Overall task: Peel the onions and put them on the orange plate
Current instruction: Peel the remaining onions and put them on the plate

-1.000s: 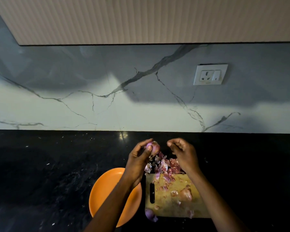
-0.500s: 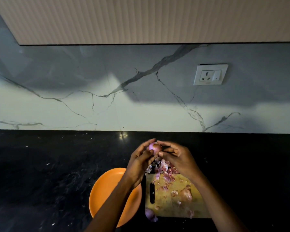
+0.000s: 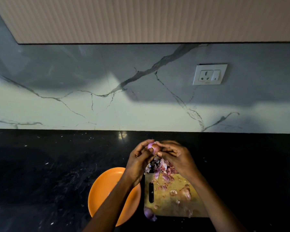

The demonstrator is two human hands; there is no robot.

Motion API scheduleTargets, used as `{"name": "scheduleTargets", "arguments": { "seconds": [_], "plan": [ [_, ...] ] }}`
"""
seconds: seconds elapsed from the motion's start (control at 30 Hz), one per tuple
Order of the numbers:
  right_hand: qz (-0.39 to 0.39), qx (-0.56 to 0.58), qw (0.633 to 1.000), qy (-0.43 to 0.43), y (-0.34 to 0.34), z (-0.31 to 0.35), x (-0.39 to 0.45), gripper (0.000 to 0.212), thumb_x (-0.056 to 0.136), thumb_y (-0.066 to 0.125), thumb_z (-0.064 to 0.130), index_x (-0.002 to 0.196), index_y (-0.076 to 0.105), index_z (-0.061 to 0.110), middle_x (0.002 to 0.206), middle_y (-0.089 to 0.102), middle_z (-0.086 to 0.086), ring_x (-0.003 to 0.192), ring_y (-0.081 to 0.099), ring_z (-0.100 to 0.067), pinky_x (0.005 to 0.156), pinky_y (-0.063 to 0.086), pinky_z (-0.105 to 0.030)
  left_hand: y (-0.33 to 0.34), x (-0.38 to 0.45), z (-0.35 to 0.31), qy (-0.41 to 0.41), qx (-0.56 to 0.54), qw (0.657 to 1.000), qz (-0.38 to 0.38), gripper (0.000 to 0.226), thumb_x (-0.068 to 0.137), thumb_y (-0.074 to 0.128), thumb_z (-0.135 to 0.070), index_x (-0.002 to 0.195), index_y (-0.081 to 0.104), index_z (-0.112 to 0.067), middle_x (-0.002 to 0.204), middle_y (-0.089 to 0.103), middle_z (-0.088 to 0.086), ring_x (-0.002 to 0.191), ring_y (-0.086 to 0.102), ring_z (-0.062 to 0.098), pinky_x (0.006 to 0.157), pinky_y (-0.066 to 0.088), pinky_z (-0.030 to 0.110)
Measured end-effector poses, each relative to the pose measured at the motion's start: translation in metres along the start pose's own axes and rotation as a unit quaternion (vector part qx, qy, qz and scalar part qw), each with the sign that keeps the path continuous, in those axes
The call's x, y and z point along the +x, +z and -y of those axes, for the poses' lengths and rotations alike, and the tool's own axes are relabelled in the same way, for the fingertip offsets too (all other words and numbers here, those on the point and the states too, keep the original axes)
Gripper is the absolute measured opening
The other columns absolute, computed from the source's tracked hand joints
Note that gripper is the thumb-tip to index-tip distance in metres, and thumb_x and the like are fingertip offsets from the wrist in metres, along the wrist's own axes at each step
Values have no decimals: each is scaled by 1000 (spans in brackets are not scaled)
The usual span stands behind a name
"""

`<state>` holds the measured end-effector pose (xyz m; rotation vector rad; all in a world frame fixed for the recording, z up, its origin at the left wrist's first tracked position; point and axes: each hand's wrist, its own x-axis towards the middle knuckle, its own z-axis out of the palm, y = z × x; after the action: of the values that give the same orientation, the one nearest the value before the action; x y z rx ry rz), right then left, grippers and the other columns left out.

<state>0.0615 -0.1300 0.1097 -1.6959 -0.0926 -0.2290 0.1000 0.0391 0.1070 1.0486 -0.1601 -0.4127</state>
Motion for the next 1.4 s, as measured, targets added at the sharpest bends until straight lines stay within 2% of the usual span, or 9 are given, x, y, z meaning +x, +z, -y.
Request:
{"name": "scheduleTargets", "arguments": {
  "seconds": [0.1, 0.3, 0.4, 0.47, 0.63, 0.7, 0.8, 1.13, 1.4],
  "plan": [
    [0, -1, 1000, -2, 1, 0, 0, 40, 83, 77, 6, 116, 72, 30, 121, 69, 4, 110, 69, -14, 97, 55, -29, 0, 0, 1, 5, 5, 1000, 1, 38, 83, 68, -17, 120, 65, -11, 117, 71, 9, 109, 67, 23, 86, 56, 28],
    [3, -17, 1000, -11, 2, -1, -1, 40, 84, 78, 9, 116, 72, 32, 119, 66, 15, 111, 68, -14, 96, 55, -29, 0, 2, 5, 7, -1, 1000, -15, 28, 84, 68, -18, 110, 66, -12, 109, 70, 9, 102, 67, 20, 86, 56, 31],
    [13, -25, 1000, -5, 3, -4, -2, 43, 83, 78, 5, 116, 72, 32, 118, 66, 15, 110, 68, -14, 95, 56, -29, -1, 2, 6, 6, 16, 1000, -10, 17, 90, 68, -20, 105, 66, -12, 94, 67, 9, 90, 64, 20, 86, 55, 35],
    [16, -28, 999, 4, 5, -6, -3, 43, 83, 79, 5, 117, 72, 31, 118, 67, 13, 108, 69, -15, 94, 56, -30, -1, 1, 5, 3, 19, 1000, -8, 13, 94, 60, -17, 103, 65, -10, 87, 65, 8, 86, 62, 20, 84, 54, 34],
    [7, -26, 999, 40, 2, -5, -1, 42, 84, 79, 9, 118, 69, 32, 113, 73, 10, 100, 70, -11, 90, 56, -29, -2, -1, -1, -39, -3, 999, -17, 31, 103, 41, -16, 122, 62, -4, 116, 69, 16, 103, 67, 24, 84, 57, 28],
    [8, -14, 999, 47, 0, -4, -1, 41, 85, 78, 9, 119, 68, 30, 113, 73, 9, 101, 70, -11, 90, 56, -29, -3, 0, -4, -45, 3, 999, -16, 31, 100, 47, -14, 126, 61, -6, 121, 68, 16, 108, 67, 25, 88, 57, 30],
    [-1, 19, 998, 52, 1, -3, -1, 40, 87, 76, 7, 121, 67, 27, 119, 72, 7, 109, 69, -13, 95, 55, -34, -5, 2, -8, -41, -7, 999, -5, 44, 88, 60, -13, 132, 59, -10, 125, 68, 15, 114, 66, 27, 97, 56, 35],
    [11, 23, 998, 51, -1, 0, -1, 38, 91, 72, 10, 124, 65, 24, 122, 72, 4, 117, 66, -12, 103, 52, -31, -4, 1, -6, -39, -26, 999, 13, 36, 82, 63, -4, 117, 60, -6, 106, 74, 8, 98, 71, 19, 81, 58, 26],
    [15, 35, 998, 58, 0, 1, 0, 37, 88, 73, 14, 122, 66, 25, 122, 72, 6, 119, 65, -12, 105, 51, -33, -3, 4, -3, -54, -64, 996, 13, 33, 82, 63, -1, 115, 58, -4, 106, 71, 11, 95, 71, 20, 81, 60, 27]
  ]
}}
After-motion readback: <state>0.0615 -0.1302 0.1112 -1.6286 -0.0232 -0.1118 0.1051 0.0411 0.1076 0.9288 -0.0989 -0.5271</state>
